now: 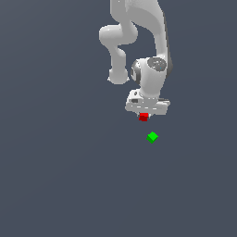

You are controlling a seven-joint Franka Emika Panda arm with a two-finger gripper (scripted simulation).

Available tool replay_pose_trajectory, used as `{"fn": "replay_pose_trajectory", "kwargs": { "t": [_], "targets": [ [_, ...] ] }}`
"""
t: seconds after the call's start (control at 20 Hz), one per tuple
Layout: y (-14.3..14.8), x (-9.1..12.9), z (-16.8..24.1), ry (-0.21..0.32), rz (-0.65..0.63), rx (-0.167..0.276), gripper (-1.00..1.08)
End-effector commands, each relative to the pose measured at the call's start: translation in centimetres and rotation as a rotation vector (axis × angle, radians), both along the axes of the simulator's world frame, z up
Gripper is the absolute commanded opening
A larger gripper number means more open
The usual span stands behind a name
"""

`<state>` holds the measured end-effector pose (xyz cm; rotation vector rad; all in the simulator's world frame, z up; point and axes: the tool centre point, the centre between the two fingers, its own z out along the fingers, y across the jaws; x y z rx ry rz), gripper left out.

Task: Stack the red cube on top of the green cube.

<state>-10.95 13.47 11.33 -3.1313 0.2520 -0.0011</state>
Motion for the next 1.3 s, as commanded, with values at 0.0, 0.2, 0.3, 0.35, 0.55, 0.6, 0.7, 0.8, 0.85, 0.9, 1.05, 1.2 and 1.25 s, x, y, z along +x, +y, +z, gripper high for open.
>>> {"fn": "replay_pose_trajectory", "kwargs": {
  "t": [0.0,0.2,0.3,0.35,0.55,0.6,0.7,0.8,0.85,0.9,1.05,1.2,1.25],
  "targets": [
    [0.0,0.0,0.6,0.001,0.000,0.000,-1.00],
    [0.0,0.1,0.7,0.001,0.000,0.000,-1.00],
    [0.0,0.1,0.7,0.001,0.000,0.000,-1.00],
    [0.0,0.1,0.6,0.001,0.000,0.000,-1.00],
    [0.3,0.5,0.3,0.001,0.000,0.000,-1.00],
    [0.4,0.6,0.2,0.001,0.000,0.000,-1.00],
    [0.7,1.1,-0.1,0.001,0.000,0.000,-1.00],
    [1.1,1.6,-0.6,0.001,0.000,0.000,-1.00],
    [1.3,2.0,-0.9,0.001,0.000,0.000,-1.00],
    [1.5,2.3,-1.1,0.001,0.000,0.000,-1.00],
    [2.3,3.5,-2.1,0.001,0.000,0.000,-1.00],
    [3.2,4.9,-3.1,0.001,0.000,0.000,-1.00],
    [3.5,5.3,-3.4,0.001,0.000,0.000,-1.00]
  ]
}}
